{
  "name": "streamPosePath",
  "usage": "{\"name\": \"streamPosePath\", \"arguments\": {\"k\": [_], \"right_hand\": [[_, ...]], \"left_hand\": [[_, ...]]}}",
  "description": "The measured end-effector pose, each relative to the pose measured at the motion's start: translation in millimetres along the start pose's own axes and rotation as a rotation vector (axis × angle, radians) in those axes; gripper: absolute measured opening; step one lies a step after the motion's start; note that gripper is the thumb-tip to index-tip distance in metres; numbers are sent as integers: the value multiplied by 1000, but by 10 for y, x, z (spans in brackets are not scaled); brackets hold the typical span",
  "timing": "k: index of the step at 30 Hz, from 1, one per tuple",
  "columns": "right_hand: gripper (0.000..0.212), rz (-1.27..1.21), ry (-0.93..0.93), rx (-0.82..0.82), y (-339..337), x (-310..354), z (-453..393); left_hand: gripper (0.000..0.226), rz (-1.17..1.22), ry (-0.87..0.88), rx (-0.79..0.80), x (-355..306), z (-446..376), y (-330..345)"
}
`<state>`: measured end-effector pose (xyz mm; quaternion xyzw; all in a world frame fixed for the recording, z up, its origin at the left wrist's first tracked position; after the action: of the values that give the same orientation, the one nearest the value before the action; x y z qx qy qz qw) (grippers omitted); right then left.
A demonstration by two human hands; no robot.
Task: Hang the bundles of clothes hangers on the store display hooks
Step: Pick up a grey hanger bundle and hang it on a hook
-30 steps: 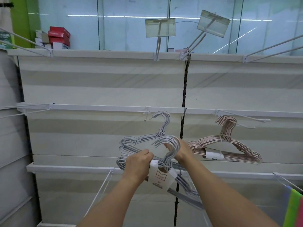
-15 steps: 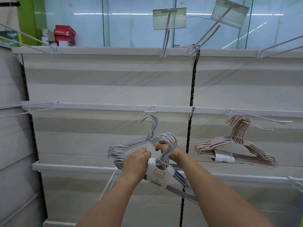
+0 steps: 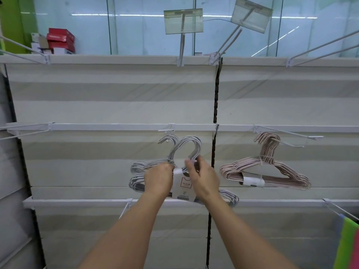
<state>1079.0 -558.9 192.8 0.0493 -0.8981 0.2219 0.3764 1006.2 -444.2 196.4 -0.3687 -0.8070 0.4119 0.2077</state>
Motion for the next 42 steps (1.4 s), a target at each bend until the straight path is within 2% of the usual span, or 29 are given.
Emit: {"name": "streamPosePath", "arguments": {"k": [3,5,8,10,13,19,22,26,29,31,33,38,42], "right_hand": [[31,101,51,46,54,-29,-106],[31,140,87,34,76,-16,-191],[33,130,135,43,120,12,-300],[33,109,151,74,179,25,-352],[33,123,103,134,339,83,-374],[36,113,102,187,560,141,-405],[34,181,79,265,669,131,-422],[31,211,30,228,653,67,-468],[63,161,40,165,495,-82,-459],[84,244,52,274,475,-230,-448],[91,396,43,406,533,-378,-436],[66,510,62,481,662,-529,-529],[57,536,104,500,720,-582,-664]], "left_hand": [[18,67,-15,-19,1,-53,-63],[20,140,-1,-87,44,-59,-110],[40,131,199,-198,90,-22,-110],[44,128,268,-254,163,34,-56],[38,178,180,-309,320,117,13],[38,139,114,-312,519,81,10],[30,248,6,-218,554,118,139],[42,253,-130,-73,478,100,327],[52,180,-160,1,470,2,418],[54,166,-156,37,503,-66,468],[54,142,-147,57,515,-127,502],[49,224,-120,123,474,-249,643],[50,278,-150,215,437,-360,731]]}}
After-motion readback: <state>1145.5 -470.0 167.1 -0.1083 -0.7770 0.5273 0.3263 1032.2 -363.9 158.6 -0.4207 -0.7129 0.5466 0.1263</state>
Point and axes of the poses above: each hand's wrist, its own z-axis away from the middle knuckle, its own y-axis out of the palm, x = y × z, the point moved 5 cm from there along -z, towards the middle knuckle, and after that the axes turned 6 degrees about -z, right-handed, at the moved point
